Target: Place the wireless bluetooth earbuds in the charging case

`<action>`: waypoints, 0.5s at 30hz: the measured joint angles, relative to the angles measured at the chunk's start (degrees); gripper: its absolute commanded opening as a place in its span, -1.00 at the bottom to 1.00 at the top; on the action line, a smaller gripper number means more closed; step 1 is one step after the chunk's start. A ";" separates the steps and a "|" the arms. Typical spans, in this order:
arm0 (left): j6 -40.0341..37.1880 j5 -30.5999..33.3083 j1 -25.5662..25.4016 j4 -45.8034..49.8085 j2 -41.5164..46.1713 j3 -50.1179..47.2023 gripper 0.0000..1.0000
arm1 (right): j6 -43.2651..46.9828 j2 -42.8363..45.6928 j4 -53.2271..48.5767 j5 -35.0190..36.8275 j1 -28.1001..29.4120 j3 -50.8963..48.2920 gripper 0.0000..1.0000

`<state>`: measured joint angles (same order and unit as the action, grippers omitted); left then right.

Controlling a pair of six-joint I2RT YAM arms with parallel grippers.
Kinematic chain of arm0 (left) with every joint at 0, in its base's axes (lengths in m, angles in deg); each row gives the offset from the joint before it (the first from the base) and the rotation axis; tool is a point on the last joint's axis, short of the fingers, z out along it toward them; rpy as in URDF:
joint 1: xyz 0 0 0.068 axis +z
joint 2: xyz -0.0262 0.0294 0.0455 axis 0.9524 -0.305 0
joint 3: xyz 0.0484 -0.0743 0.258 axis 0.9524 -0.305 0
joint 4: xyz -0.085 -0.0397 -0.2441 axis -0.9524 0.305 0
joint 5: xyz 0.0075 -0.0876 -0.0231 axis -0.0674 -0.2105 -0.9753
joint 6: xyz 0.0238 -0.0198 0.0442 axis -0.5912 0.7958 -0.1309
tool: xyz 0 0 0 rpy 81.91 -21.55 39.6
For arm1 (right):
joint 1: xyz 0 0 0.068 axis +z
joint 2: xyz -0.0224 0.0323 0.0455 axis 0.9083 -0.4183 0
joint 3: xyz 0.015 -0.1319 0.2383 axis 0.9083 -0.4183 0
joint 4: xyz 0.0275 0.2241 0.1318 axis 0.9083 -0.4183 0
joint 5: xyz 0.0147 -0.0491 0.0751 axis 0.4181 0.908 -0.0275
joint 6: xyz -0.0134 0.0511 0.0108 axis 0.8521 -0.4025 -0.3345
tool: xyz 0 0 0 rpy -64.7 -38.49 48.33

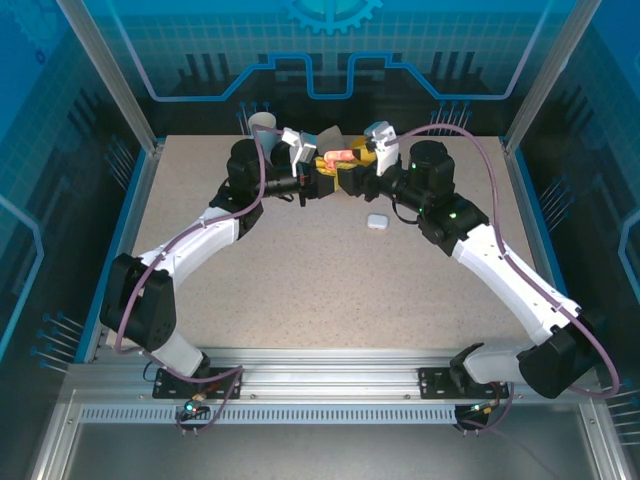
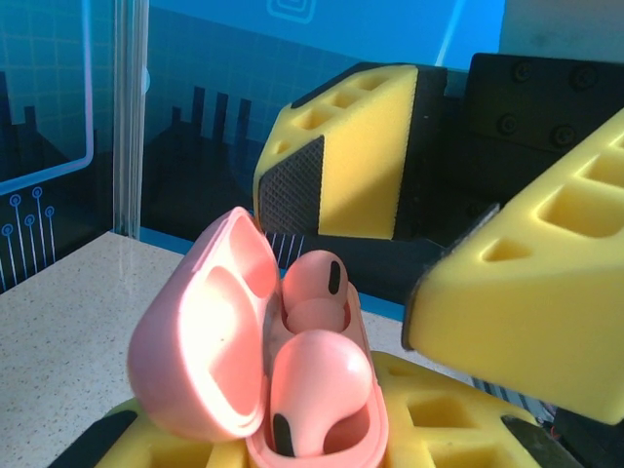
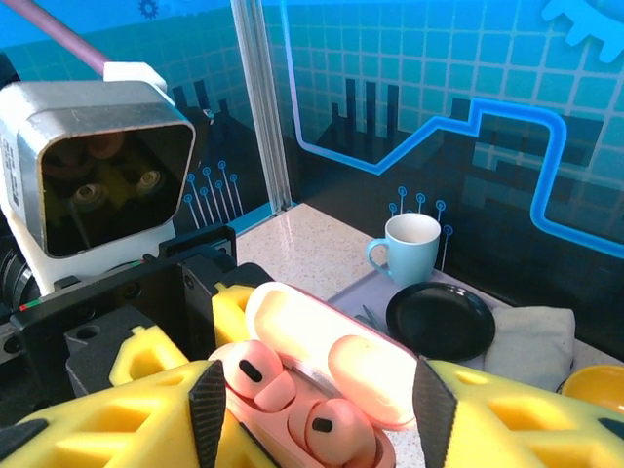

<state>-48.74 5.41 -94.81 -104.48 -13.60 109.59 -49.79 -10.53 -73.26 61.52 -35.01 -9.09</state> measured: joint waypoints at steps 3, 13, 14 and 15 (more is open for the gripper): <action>0.00 -0.02 0.00 -0.22 -0.20 0.00 -1.00 | -1.55 0.00 0.11 0.15 -0.74 0.46 0.30; 0.00 -0.02 -0.02 -0.44 -0.24 0.00 -1.00 | -8.50 -0.31 1.11 -1.16 -3.89 1.73 0.40; 0.00 -0.02 -0.02 -0.66 -0.28 0.00 -1.00 | -9.42 -0.35 1.11 -1.40 -4.39 1.88 0.40; -0.02 -0.02 -0.02 -0.74 -0.31 0.00 -1.00 | -10.43 -0.39 1.09 -1.75 -4.96 2.10 0.40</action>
<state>-48.76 5.39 -94.83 -105.22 -13.91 109.59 -60.21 -10.92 -72.17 59.78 -39.98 -6.99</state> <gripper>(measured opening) 0.236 0.701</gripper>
